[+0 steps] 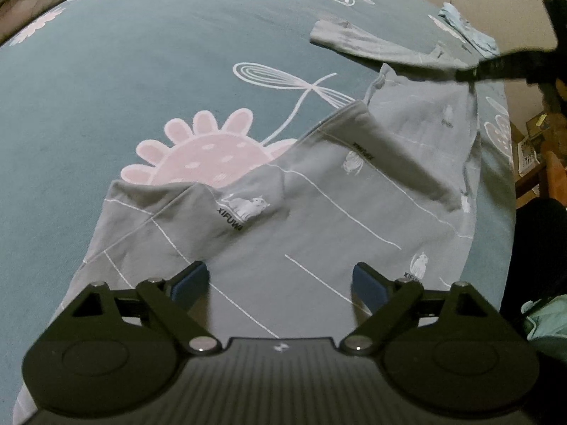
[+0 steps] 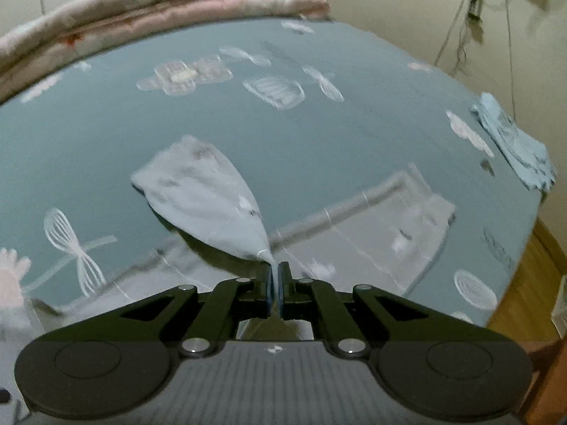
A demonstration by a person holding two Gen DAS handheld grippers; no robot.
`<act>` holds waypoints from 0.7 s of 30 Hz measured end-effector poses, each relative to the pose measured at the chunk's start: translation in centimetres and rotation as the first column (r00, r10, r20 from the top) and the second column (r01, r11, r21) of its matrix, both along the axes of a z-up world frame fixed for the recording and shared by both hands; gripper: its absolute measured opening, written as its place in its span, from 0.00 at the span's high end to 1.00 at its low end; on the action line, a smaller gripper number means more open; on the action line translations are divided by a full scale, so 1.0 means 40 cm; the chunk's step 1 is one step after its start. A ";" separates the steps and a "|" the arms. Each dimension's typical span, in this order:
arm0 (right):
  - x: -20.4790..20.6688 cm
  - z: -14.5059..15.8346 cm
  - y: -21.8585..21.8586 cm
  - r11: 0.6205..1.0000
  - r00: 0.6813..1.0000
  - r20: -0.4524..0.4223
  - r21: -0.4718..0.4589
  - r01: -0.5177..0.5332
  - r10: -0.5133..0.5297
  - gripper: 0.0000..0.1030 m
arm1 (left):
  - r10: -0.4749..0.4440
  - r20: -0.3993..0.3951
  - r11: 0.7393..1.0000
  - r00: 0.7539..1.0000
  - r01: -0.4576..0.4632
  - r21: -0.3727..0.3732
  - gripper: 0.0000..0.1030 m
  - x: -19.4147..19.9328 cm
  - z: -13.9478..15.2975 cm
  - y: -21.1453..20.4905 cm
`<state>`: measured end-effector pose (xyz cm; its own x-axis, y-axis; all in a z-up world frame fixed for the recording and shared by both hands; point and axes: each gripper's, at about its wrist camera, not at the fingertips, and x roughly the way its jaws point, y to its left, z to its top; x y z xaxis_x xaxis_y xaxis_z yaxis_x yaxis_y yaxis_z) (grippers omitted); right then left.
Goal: Fold clothes
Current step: 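Lift the pinched trouser-leg tip with the right gripper, pulling it away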
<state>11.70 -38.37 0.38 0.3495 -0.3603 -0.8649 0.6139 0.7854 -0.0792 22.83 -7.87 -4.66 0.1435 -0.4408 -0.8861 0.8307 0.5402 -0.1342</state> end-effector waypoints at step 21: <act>0.286 -0.088 0.134 0.747 0.771 -0.181 -0.189 -0.637 0.611 0.53 | 0.025 0.011 1.000 1.000 -0.025 -0.001 0.13 -0.004 0.000 -0.004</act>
